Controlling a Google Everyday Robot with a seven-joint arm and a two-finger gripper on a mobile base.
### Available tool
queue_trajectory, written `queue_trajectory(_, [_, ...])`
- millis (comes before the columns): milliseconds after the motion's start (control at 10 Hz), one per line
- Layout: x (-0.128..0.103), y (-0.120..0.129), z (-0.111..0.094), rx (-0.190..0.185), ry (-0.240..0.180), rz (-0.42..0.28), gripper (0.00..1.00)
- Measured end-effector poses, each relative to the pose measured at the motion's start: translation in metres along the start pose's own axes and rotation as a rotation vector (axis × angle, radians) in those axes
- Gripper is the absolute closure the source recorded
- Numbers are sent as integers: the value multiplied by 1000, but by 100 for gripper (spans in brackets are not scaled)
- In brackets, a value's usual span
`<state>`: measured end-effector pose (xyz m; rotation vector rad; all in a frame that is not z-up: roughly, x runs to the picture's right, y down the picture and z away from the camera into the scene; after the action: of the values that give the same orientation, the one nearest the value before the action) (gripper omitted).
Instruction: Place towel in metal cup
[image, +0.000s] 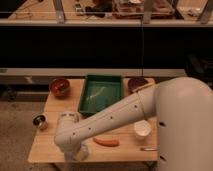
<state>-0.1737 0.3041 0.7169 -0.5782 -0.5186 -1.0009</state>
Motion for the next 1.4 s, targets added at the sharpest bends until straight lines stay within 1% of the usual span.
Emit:
queue_trajectory(200, [13, -4, 1, 6, 8, 11, 35])
queue_trajectory(300, [14, -2, 8, -4, 6, 8, 35])
queue_trajectory(500, [10, 2, 20, -14, -2, 4, 35])
queue_trajectory(600, [8, 4, 25, -17, -8, 3, 38])
queue_trajectory(800, [3, 5, 30, -16, -20, -3, 55])
queue_trajectory(900, [1, 5, 29, -15, -23, -15, 65])
queue_trajectory(1000, [-2, 4, 29, -15, -27, -25, 77])
queue_trajectory(1200, [-5, 1, 28, -17, -36, -38, 95])
queue_trajectory(1300, [-8, -3, 26, -13, -52, -42, 100])
queue_trajectory(1400, [-5, -8, 20, 7, -71, -33, 100])
